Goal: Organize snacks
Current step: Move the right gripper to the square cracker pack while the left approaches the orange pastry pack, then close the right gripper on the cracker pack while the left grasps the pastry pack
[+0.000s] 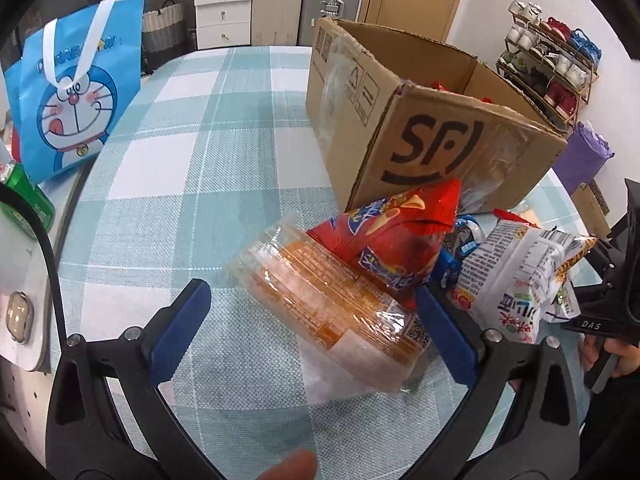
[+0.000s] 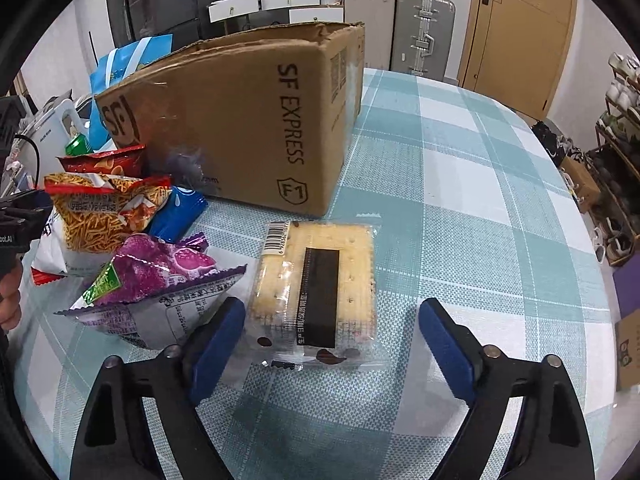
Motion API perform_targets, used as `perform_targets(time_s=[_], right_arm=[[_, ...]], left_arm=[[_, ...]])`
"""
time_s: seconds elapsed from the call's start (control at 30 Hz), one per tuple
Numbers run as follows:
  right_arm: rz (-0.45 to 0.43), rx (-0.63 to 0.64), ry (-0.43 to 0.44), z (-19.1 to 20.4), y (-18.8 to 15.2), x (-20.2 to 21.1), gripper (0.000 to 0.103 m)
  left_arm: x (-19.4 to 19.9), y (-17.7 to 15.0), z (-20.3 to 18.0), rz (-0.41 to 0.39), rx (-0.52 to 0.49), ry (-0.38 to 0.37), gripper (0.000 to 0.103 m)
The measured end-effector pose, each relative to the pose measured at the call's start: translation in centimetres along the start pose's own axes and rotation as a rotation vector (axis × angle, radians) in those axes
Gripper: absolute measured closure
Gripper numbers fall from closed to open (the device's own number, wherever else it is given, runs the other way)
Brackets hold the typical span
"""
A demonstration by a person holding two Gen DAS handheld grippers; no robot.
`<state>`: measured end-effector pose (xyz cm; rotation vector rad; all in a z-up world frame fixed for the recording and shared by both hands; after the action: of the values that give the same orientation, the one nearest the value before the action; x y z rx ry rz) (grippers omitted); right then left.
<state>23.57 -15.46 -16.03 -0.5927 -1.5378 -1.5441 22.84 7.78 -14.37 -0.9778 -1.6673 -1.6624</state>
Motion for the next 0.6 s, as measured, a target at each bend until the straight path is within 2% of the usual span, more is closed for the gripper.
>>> perform_targets(time_s=[0.1,0.27,0.4,0.43,0.6], right_arm=[[-0.007,0.000,0.005,0.1,0.1,0.1,0.018],[-0.016,0.001,0.005,0.0,0.2,0.5,0.034],[-0.020,-0.007,0.012,-0.2,0.3,0.7,0.038],[-0.023,-0.007,0.015,-0.2,0.3,0.7,0.041],[-0.041,-0.004,0.015,-0.2,0.6,1.0,0.044]], left_arm=[[-0.4,-0.2,-0.2,0.016,0.015,-0.035,0.001],[-0.7,-0.5,-0.1,0.036,0.008,-0.038,0.001],[-0.4,-0.8,0.6,0.055,-0.019,0.007,0.001],[-0.3,-0.8,0.8,0.058,-0.020,0.015,0.001],[-0.6,-0.8,1.2,0.064,0.022,0.018,0.001]])
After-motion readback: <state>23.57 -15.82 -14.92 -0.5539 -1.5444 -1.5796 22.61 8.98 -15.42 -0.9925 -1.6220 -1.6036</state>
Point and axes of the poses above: each gripper's, at about its wrist camera, not at the fingertips, and x roughly against the way its jaws point, z to its left, y to its top, the point moved 10 cm from there along -x, roughly the way its jaws point, and after that the axes turned 11 degrees about -x, right-handed, at the moved point
